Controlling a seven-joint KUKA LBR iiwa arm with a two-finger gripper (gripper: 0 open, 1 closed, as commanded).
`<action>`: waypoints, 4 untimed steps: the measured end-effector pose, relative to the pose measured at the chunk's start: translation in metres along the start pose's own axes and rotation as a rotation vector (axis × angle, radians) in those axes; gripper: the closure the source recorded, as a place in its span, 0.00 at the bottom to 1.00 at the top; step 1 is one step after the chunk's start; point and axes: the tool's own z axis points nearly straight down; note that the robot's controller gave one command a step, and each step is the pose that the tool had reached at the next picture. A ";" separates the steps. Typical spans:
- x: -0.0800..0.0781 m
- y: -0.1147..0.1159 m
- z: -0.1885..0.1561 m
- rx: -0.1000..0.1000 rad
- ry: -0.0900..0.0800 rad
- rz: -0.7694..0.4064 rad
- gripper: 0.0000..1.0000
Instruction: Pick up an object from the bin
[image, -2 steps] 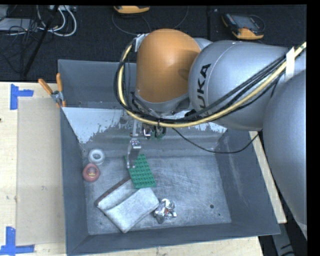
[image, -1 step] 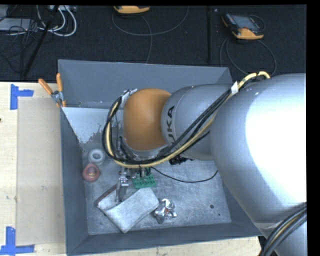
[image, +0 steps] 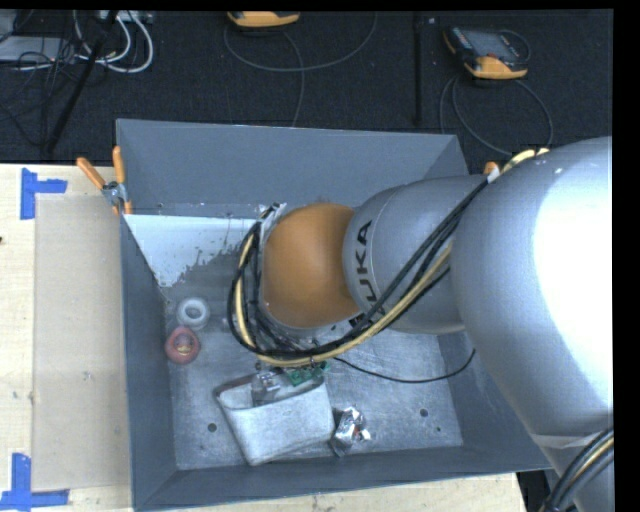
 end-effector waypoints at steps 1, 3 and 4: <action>0.008 0.003 0.003 -0.003 0.034 0.000 1.00; 0.014 0.010 -0.092 -0.005 0.044 -0.119 0.00; 0.009 -0.024 -0.016 -0.011 0.047 -0.094 0.00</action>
Offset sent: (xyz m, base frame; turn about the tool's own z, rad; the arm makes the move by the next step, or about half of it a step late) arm 0.0000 0.0000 0.0000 0.0000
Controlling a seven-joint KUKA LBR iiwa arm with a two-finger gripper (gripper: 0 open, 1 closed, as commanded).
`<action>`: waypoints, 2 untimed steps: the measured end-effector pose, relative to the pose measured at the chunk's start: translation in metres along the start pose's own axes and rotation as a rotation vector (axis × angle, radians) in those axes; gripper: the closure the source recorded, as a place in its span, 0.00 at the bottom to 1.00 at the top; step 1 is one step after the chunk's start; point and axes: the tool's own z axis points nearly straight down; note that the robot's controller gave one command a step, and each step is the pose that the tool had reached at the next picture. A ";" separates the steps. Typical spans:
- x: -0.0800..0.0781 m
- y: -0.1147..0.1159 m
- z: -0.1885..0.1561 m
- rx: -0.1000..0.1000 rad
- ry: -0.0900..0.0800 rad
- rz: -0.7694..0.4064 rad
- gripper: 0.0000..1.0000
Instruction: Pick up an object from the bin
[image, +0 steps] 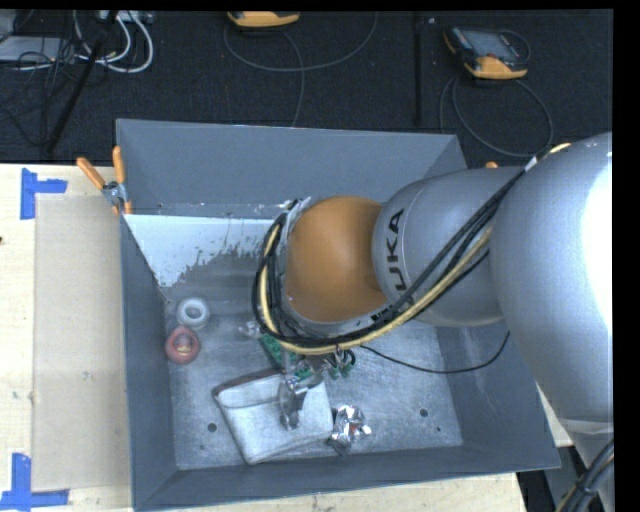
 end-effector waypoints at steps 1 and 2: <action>0.006 -0.020 0.002 0.008 -0.005 0.005 0.00; 0.001 -0.048 0.004 0.009 -0.004 0.044 0.00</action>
Offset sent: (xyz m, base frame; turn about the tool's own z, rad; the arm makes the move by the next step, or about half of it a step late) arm -0.0101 -0.0540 -0.0242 0.0188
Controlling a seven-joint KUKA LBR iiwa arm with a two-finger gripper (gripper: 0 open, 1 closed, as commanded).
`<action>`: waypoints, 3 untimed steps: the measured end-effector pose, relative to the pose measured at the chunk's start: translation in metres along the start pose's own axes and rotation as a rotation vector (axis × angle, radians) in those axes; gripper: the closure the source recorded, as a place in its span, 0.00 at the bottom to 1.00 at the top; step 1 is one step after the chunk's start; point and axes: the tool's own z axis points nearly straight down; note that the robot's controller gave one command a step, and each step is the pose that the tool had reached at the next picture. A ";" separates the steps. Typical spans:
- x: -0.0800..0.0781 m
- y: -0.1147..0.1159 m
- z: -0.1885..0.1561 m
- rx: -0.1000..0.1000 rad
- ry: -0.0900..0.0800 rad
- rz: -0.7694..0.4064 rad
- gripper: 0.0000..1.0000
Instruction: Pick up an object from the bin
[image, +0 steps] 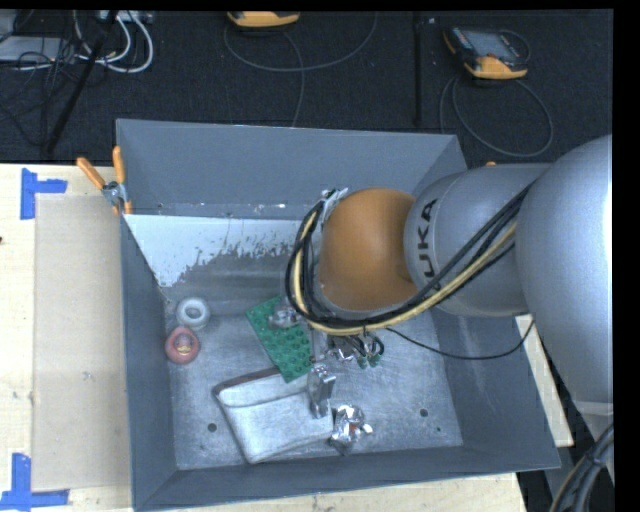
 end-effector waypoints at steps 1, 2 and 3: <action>-0.009 -0.043 0.015 -0.010 -0.014 -0.289 0.00; -0.014 -0.043 0.011 -0.006 -0.033 -0.283 1.00; -0.003 -0.034 -0.114 -0.001 -0.006 -0.246 1.00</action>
Offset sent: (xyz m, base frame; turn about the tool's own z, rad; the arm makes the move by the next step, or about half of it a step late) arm 0.0176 -0.0466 -0.0200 -0.2829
